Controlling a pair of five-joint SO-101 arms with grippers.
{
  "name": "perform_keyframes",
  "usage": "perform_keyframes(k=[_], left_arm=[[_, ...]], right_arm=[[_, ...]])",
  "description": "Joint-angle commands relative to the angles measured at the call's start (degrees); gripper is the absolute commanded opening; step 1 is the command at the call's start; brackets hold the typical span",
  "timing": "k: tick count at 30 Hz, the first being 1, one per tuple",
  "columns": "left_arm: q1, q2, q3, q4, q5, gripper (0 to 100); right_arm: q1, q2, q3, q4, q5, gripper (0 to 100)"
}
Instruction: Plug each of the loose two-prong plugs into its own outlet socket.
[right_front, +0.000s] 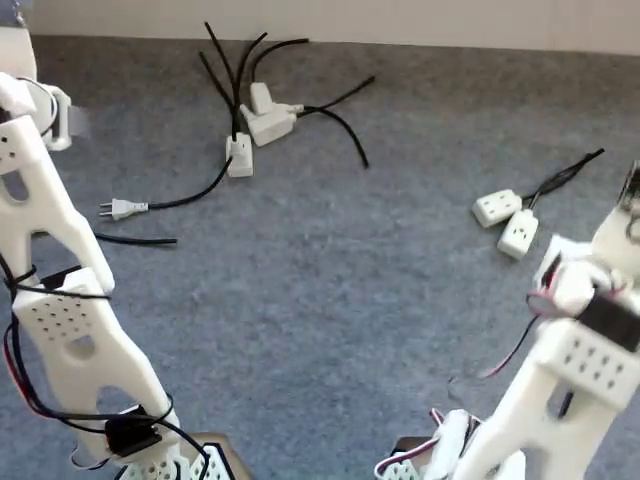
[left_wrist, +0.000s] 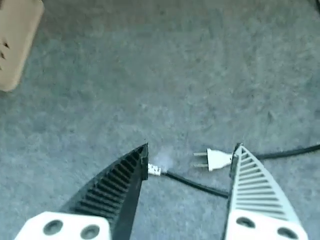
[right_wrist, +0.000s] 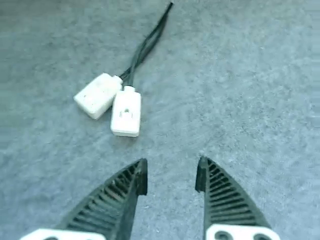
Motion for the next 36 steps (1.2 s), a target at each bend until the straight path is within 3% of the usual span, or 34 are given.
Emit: perform_keyframes(k=[1,9,21,25,29,36], left_arm=[[0.22,-2.24,5.32,0.18,0.35,26],[0.22,-2.15,10.07,0.18,0.35,26],[0.13,-2.07,12.18,0.09,0.26,26],[0.40,-2.07,12.18,0.09,0.26,26],[0.40,-2.07,12.18,0.09,0.26,26],[0.04,-1.98,12.26,0.09,0.26,26]], right_arm=[[-1.54,14.11,-15.25,2.33,-3.69,16.6],[-2.86,42.24,-33.54,1.10,-9.23,16.6],[-5.93,72.75,-45.05,-7.52,-8.97,16.6],[-5.67,78.29,-48.31,-6.20,-8.79,15.2],[-6.02,78.81,-51.30,-1.10,-8.70,3.0],[-9.36,79.08,-54.02,9.71,-8.70,7.7]])
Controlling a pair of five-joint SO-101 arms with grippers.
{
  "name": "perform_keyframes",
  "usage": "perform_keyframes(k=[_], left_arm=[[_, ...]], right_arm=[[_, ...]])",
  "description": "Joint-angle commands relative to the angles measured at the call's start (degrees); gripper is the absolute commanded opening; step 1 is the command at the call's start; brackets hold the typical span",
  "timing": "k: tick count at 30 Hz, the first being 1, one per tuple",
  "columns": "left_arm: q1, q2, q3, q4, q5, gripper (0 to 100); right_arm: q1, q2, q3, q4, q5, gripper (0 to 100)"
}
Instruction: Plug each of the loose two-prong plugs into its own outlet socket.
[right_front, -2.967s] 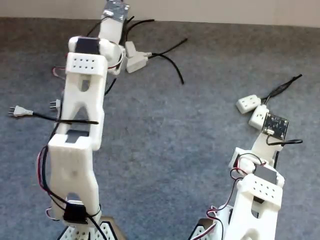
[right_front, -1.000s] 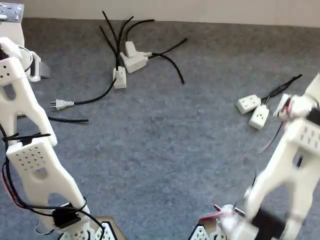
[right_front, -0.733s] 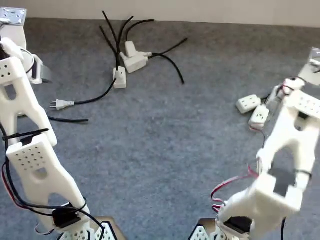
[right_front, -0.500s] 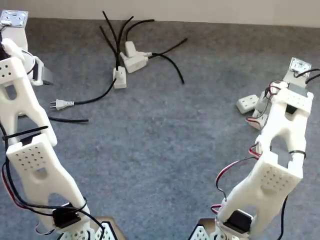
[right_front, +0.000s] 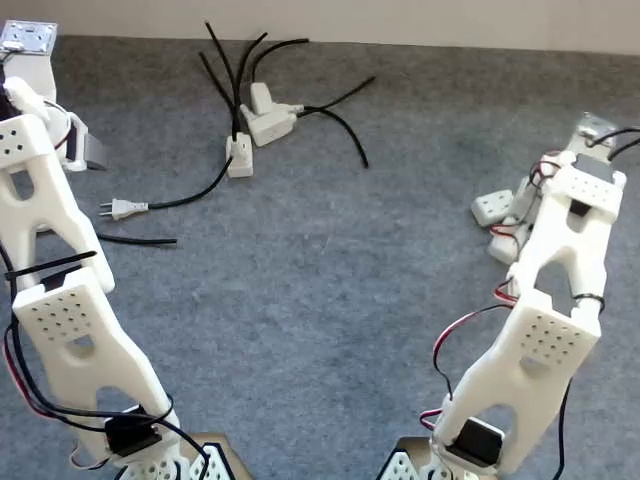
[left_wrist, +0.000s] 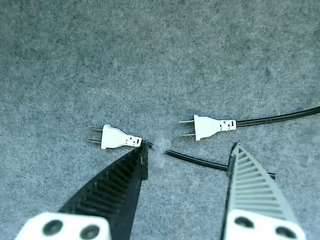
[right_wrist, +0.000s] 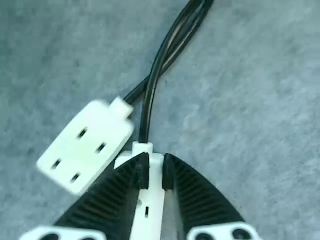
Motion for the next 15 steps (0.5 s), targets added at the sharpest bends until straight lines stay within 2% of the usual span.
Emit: perform_keyframes(k=[1,8,11,15], left_arm=[[0.04,-2.07,-0.22,0.09,0.26,26],[-0.13,-2.07,-0.22,0.09,0.26,26],[-0.40,-2.07,-0.22,0.09,0.26,26],[-0.48,-2.07,-0.22,0.09,0.35,26]], right_arm=[[-2.59,0.57,-0.40,5.14,0.09,8.1],[-2.68,0.75,4.00,7.08,1.76,17.5],[-5.23,0.48,8.57,6.99,4.92,19.4],[-8.84,0.31,11.56,7.34,5.19,19.4]])
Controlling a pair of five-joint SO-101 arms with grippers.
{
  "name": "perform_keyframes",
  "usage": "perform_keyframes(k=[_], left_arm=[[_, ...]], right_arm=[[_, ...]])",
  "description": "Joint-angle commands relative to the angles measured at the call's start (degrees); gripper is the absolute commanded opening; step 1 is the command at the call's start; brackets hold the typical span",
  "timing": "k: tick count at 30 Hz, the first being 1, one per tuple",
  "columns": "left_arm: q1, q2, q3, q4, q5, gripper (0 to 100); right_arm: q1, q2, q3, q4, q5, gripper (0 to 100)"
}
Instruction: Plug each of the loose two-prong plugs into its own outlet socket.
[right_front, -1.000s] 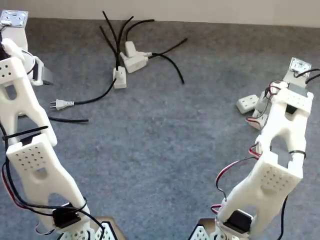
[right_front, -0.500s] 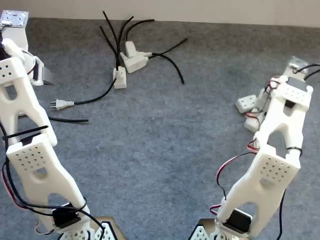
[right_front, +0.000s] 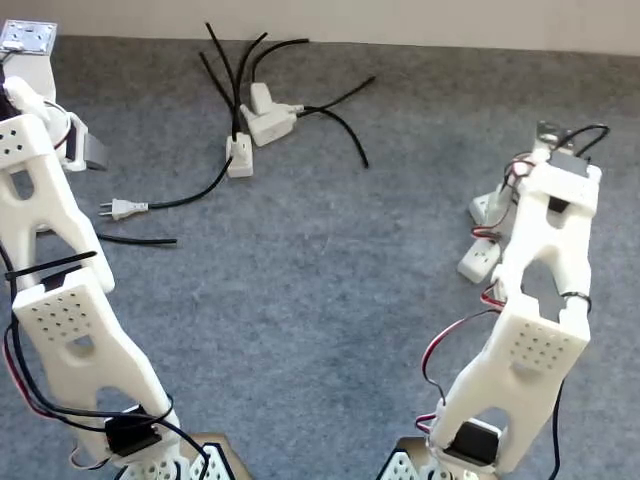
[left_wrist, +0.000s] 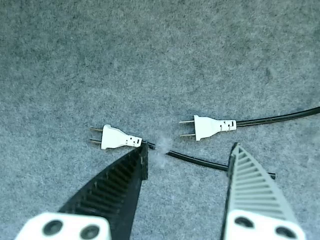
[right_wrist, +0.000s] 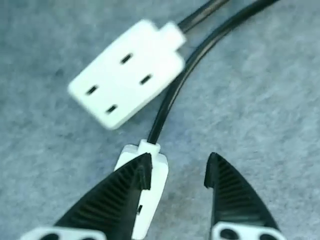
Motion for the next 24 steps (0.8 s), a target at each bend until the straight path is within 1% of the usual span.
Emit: perform_keyframes(k=[1,7,16,21,24], left_arm=[[-0.48,-2.07,-0.22,0.09,0.35,26],[-0.57,-2.07,-0.22,0.18,0.35,26],[-1.10,-2.07,-0.22,0.18,0.26,26],[-2.33,-2.07,-0.22,0.18,0.18,26],[-3.38,-2.07,-0.22,0.18,0.09,26]], right_arm=[[-4.62,1.36,3.56,1.63,1.05,19.4],[-11.74,1.36,3.65,4.53,0.79,19.4],[-25.80,1.01,3.21,9.19,1.14,19.8],[-31.78,-3.82,3.30,11.91,1.32,19.8],[-34.24,-9.19,3.30,16.48,5.19,19.8]])
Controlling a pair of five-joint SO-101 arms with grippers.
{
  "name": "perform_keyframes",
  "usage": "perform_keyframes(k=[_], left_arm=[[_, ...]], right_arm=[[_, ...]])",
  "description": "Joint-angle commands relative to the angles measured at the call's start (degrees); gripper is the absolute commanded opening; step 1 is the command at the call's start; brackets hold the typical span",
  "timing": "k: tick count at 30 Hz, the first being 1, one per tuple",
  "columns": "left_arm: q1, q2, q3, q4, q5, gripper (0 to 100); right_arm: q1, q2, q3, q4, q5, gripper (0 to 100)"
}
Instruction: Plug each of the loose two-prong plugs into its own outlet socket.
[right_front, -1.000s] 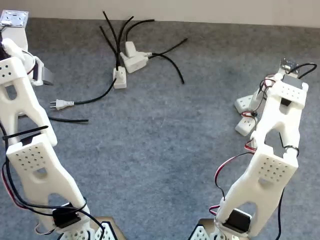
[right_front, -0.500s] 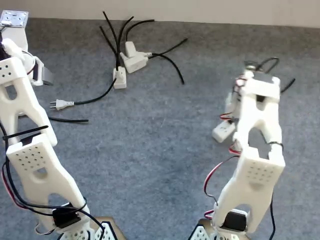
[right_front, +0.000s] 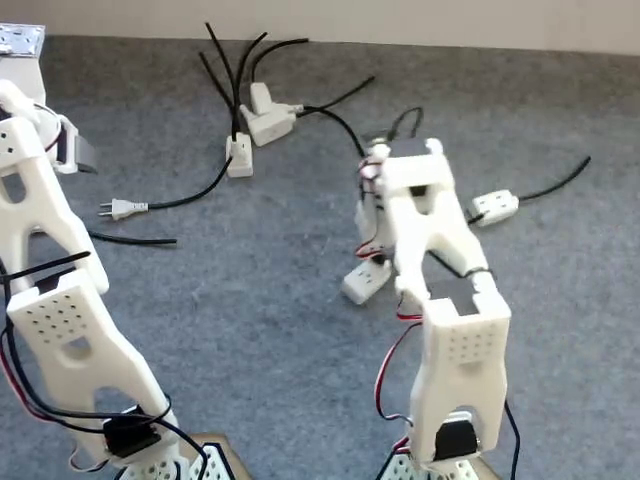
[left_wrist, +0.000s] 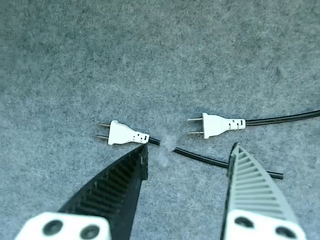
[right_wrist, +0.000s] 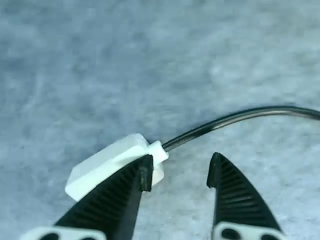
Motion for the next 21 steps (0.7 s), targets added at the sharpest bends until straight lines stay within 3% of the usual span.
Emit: perform_keyframes(k=[1,7,11,21], left_arm=[[-1.98,-2.07,-0.22,0.18,0.09,26],[-4.00,-2.15,-0.22,0.44,0.00,26],[-5.41,-2.33,0.92,0.44,0.00,26],[-6.64,-2.15,4.62,0.09,-0.18,26]], right_arm=[[-4.00,-7.43,1.01,5.67,4.31,19.8],[-4.18,-23.25,1.89,12.62,7.12,19.8],[-5.32,-32.40,12.26,12.00,5.54,19.8],[-10.86,-42.07,44.53,-14.37,7.56,19.8]])
